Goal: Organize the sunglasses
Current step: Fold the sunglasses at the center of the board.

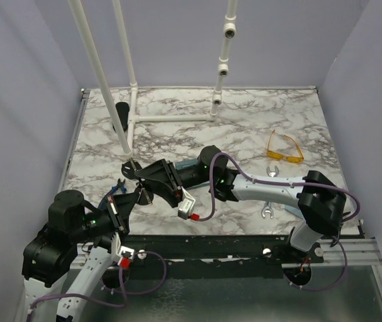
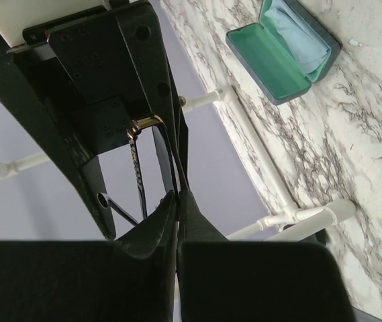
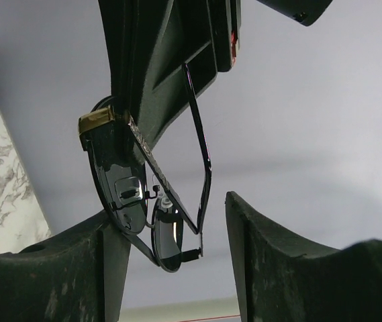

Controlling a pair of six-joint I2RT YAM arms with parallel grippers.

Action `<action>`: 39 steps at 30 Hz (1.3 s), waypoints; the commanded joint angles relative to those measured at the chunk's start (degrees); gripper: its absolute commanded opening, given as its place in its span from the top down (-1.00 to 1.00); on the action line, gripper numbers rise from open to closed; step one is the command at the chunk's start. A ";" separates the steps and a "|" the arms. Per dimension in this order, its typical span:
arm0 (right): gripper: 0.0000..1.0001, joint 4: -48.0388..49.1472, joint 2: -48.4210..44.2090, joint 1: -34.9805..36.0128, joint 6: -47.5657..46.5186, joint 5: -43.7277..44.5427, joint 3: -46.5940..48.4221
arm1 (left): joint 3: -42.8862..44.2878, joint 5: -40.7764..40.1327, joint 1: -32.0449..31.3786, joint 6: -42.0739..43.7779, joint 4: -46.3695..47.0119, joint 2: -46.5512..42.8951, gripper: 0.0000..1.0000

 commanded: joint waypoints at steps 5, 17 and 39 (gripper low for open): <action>0.14 -3.22 0.67 0.89 -0.59 -3.36 2.05 | 1.12 4.72 0.67 5.60 -2.69 0.13 1.00; 0.36 -5.73 -1.31 0.98 -1.97 -2.59 0.80 | 1.37 4.89 0.74 2.81 -1.46 0.28 1.00; 0.65 -4.69 -4.75 0.84 12.91 2.01 -1.55 | 0.11 5.74 0.76 -6.55 4.80 -0.53 0.17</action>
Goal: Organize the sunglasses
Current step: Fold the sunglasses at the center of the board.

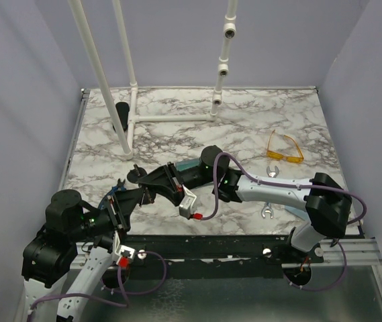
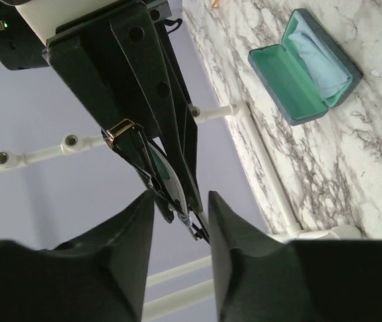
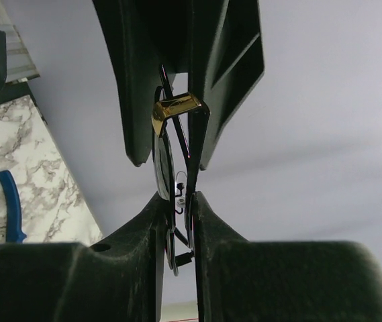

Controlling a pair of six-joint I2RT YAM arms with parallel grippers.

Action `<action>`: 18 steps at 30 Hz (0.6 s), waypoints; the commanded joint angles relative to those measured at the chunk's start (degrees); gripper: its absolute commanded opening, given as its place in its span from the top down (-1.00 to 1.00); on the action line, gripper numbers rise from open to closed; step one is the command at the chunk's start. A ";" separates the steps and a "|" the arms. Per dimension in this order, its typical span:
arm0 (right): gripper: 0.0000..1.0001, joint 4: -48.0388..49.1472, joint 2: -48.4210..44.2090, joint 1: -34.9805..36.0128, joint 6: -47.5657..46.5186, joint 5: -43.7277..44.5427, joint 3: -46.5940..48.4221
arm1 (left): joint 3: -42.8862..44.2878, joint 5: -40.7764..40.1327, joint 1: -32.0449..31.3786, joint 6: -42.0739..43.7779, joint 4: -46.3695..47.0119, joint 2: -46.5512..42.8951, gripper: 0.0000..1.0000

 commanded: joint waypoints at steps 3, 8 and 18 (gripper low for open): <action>0.66 1.61 -2.99 0.48 7.97 3.10 -2.16 | -0.19 0.65 0.33 -0.01 1.46 -0.84 -0.02; 0.66 0.92 -4.83 -0.40 14.80 7.62 -3.84 | -0.12 -0.88 0.32 -3.17 3.98 -1.26 -0.33; 0.62 -21.90 -13.26 -6.32 38.65 12.89 -3.50 | -0.40 -5.36 0.33 -47.47 16.75 1.64 -0.59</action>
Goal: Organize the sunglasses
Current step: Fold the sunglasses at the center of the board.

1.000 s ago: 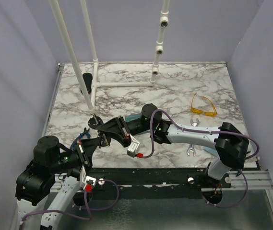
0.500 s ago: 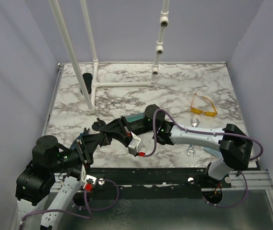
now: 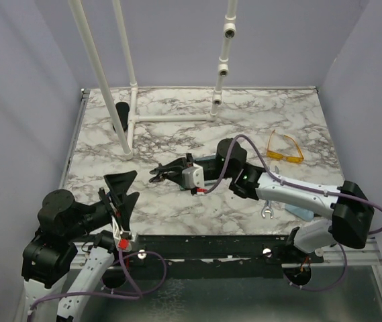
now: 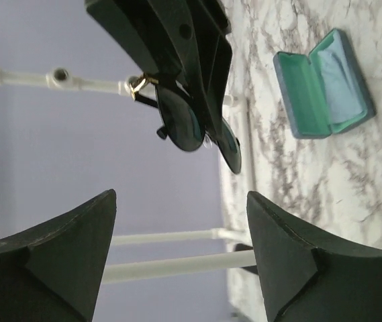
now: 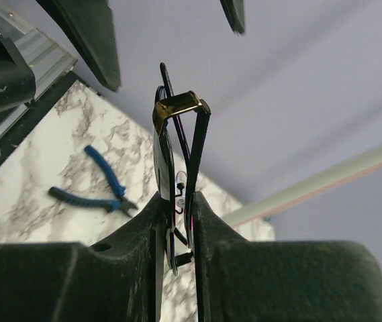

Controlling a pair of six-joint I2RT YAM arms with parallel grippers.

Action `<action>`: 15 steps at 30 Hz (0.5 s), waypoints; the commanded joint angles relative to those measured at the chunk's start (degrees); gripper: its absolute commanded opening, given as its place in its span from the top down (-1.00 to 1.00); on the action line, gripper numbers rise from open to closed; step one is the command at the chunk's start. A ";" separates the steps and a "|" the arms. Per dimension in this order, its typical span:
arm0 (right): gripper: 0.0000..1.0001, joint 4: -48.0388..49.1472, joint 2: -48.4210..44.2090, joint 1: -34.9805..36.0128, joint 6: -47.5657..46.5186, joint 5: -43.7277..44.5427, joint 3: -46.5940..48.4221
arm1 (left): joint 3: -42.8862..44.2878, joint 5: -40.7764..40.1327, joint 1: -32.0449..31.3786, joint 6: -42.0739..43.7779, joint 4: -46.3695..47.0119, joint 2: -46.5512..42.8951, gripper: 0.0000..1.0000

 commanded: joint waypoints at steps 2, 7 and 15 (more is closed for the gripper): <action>0.63 -18.23 -6.36 -3.61 17.72 3.43 -0.41 | -0.49 -2.05 0.29 -36.31 6.95 3.73 -0.61; 0.63 -32.13 -10.04 -5.51 26.43 4.88 0.79 | -0.24 4.88 0.25 -61.57 11.44 9.51 -0.54; 0.62 -56.87 -5.76 -8.02 35.60 0.33 10.80 | -1.79 11.90 0.25 -82.66 23.36 15.66 -0.38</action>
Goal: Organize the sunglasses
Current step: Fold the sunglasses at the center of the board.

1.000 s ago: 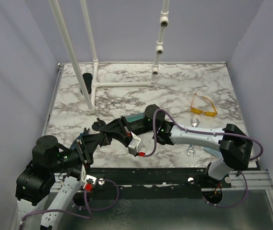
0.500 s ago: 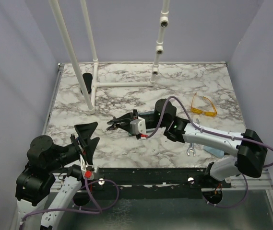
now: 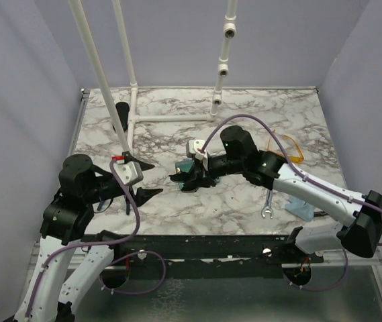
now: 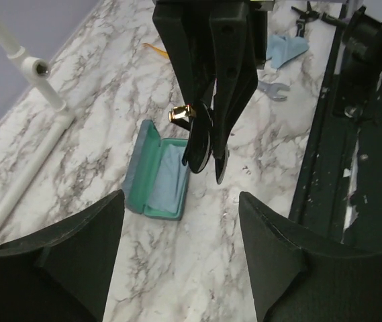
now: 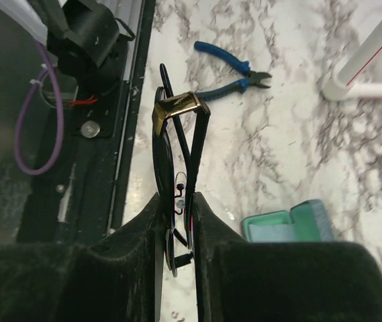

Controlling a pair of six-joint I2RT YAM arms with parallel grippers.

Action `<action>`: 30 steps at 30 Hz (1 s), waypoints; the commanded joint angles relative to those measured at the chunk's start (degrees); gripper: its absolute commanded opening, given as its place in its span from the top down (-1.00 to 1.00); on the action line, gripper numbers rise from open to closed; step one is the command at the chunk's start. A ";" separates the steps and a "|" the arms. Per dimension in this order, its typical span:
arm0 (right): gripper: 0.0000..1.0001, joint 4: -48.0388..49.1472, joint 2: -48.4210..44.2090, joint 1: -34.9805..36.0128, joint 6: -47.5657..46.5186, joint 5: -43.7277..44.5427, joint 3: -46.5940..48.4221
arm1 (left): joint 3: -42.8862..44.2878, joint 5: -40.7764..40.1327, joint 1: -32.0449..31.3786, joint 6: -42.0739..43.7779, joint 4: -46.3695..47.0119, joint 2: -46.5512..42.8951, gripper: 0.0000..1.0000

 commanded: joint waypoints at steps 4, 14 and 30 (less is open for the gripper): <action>0.64 -21.56 5.09 -2.56 10.46 -0.67 6.73 | -3.29 5.76 0.28 -19.50 9.14 4.89 -0.32; 0.65 -30.27 12.23 -4.12 7.38 -4.06 14.55 | -2.84 12.27 -0.56 -12.90 11.34 20.04 -0.44; 0.74 -33.57 27.00 -12.43 12.31 -15.99 21.40 | 2.36 -22.84 -18.49 78.92 -8.93 23.85 -0.98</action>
